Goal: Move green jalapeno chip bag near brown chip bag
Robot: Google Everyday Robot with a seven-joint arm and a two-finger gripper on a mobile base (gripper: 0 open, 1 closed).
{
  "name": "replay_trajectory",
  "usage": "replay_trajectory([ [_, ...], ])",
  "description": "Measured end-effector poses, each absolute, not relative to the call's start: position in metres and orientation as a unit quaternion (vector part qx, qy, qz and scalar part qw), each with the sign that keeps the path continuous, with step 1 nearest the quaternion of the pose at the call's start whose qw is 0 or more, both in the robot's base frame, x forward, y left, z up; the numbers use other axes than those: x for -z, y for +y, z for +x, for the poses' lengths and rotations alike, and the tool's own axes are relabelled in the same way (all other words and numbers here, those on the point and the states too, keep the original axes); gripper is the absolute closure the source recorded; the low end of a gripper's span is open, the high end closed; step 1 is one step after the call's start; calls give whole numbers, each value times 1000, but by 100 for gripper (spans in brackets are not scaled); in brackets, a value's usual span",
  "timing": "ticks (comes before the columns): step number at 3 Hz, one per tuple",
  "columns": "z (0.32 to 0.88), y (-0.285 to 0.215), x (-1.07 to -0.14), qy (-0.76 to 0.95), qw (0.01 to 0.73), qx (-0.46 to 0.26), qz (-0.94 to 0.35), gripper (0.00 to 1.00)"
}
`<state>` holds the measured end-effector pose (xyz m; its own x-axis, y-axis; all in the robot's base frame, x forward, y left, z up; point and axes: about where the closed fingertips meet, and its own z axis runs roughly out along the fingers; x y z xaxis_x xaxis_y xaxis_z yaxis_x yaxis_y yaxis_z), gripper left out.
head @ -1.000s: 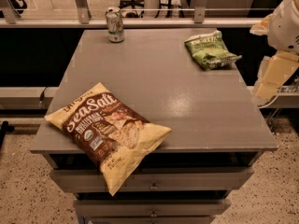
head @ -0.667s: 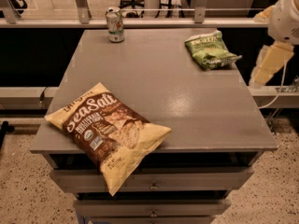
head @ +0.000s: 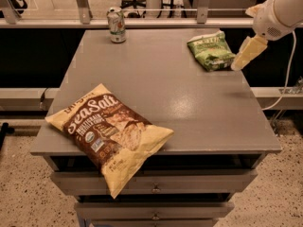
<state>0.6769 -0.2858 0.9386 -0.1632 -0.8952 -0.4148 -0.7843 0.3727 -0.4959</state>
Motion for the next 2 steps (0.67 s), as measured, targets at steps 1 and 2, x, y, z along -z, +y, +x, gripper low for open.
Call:
replay_trajectory([
  [1,708,-287,-921,761,348,81,-542,0],
  [2,727,-296,-904,774,350,75,-523,0],
])
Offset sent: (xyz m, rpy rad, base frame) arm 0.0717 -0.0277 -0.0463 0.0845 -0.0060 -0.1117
